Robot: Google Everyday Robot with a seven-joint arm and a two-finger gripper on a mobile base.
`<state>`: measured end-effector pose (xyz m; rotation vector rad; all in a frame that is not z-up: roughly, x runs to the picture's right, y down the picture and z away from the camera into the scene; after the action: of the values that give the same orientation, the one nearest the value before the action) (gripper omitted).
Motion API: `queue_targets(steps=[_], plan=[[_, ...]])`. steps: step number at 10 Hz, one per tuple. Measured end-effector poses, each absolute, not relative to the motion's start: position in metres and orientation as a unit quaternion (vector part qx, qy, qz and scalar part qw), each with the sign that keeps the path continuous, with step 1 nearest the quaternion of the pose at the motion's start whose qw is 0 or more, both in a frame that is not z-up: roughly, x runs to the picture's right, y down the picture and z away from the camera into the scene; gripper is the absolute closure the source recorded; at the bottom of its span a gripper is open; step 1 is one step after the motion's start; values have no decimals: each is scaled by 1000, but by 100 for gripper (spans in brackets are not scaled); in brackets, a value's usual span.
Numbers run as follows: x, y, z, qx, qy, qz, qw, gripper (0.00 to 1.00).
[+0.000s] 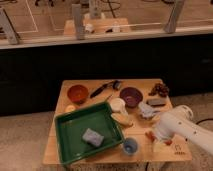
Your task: Place pepper in plastic cup
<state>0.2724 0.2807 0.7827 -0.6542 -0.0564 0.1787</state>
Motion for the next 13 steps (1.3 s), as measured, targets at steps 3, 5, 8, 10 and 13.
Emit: queue_targets(steps=[3, 5, 8, 10, 13], plan=[[272, 285, 786, -313, -30, 89, 945, 40], [271, 286, 786, -308, -31, 90, 946, 59], [271, 287, 782, -300, -33, 92, 949, 91], [271, 288, 780, -296, -30, 92, 950, 100], [280, 276, 766, -278, -23, 100, 955, 100]])
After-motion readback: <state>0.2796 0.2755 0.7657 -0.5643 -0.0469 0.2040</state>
